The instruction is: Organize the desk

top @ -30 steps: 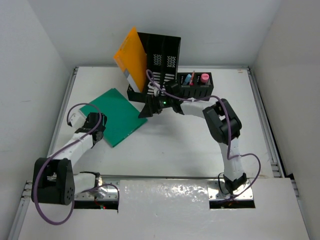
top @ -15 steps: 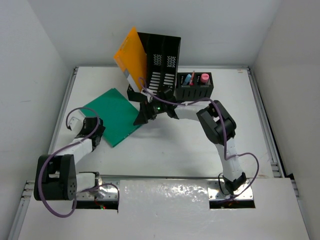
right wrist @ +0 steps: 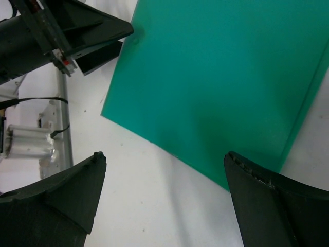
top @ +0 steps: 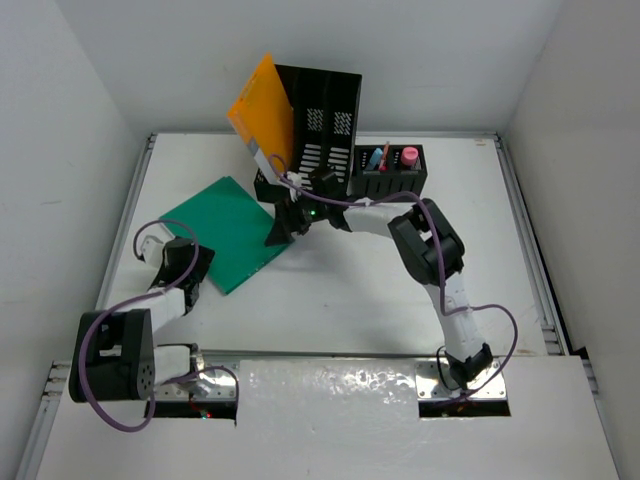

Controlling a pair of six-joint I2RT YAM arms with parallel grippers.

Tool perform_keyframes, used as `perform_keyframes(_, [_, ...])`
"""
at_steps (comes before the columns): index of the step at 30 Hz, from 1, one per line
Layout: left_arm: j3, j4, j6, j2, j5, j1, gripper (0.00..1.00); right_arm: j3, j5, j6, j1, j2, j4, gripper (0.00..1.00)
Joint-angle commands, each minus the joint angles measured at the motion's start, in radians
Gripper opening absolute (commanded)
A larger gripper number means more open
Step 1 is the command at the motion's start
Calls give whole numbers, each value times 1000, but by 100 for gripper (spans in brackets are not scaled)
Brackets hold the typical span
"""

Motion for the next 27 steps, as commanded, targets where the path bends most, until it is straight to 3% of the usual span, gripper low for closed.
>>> perform_keyframes(1, [12, 19, 6, 13, 49, 7, 63, 44, 30, -45, 3, 34, 1, 94])
perform_keyframes(10, [42, -10, 33, 20, 69, 5, 63, 27, 131, -95, 11, 53, 20, 93])
perform_keyframes(18, [59, -38, 48, 16, 98, 5, 63, -26, 347, -194, 38, 2, 30, 91])
perform_keyframes(27, [74, -38, 75, 17, 107, 5, 63, -20, 372, -171, 49, 47, 52, 83])
